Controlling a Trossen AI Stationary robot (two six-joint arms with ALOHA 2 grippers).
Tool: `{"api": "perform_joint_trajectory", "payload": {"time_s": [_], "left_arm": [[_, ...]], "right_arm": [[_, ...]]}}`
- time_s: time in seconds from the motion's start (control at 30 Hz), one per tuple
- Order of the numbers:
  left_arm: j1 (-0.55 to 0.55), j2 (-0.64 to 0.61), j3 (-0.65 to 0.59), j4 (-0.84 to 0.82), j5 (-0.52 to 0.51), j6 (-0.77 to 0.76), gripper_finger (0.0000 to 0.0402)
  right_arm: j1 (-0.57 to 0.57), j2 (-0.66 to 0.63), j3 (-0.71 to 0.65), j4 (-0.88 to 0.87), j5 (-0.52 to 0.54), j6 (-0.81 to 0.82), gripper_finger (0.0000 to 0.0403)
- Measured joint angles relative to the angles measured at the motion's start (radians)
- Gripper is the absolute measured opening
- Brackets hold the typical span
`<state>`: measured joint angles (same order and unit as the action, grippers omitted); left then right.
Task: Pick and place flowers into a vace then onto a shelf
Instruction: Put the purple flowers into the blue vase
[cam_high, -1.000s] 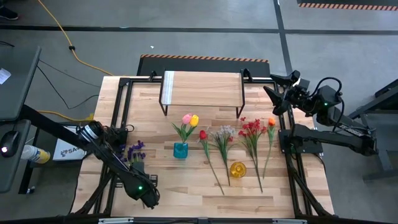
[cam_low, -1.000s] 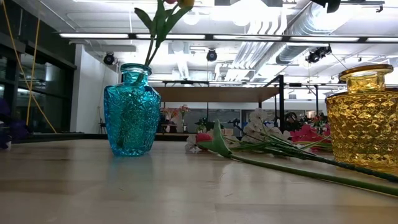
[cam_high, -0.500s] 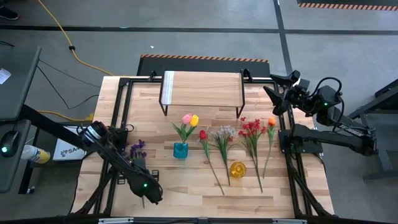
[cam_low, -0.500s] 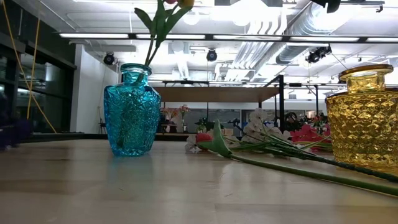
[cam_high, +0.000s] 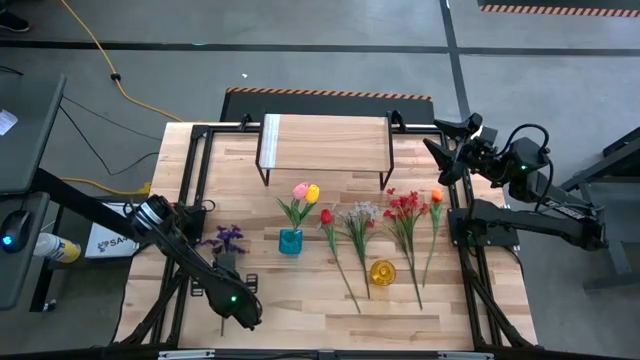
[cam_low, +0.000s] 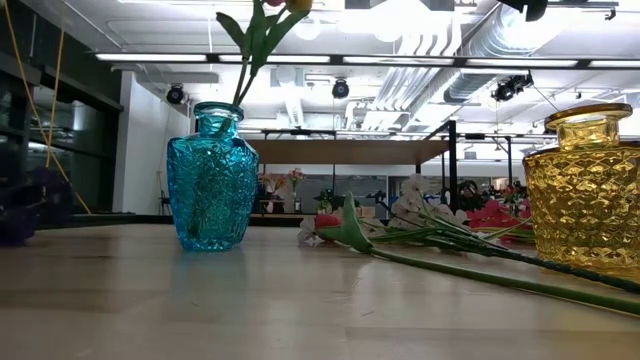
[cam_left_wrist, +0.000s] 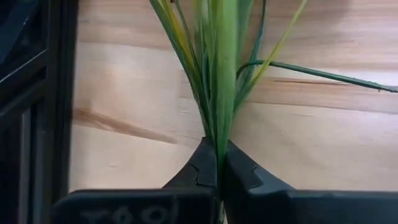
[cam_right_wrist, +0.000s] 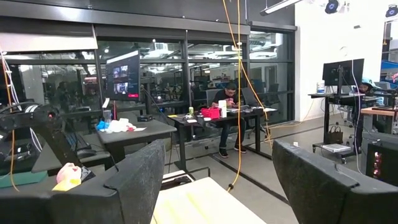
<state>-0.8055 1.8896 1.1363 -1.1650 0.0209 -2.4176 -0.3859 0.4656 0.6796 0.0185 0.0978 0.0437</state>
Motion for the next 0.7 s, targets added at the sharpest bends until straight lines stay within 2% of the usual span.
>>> {"api": "perform_joint_trajectory", "payload": {"time_s": [0.27,0.47,0.7], "left_arm": [[0.000,-0.001,0.141,-0.183,-0.065,0.008,0.0033],[-0.011,-0.003,0.328,-0.416,-0.082,0.014,0.0033],[-0.057,-0.052,0.446,-0.402,-0.239,0.008,0.0033]], "right_arm": [[0.000,0.000,0.000,0.000,0.001,0.000,0.0287],[0.000,0.000,0.000,0.000,0.004,0.000,0.0287],[0.000,0.000,0.000,0.000,0.004,0.000,0.0287]]}}
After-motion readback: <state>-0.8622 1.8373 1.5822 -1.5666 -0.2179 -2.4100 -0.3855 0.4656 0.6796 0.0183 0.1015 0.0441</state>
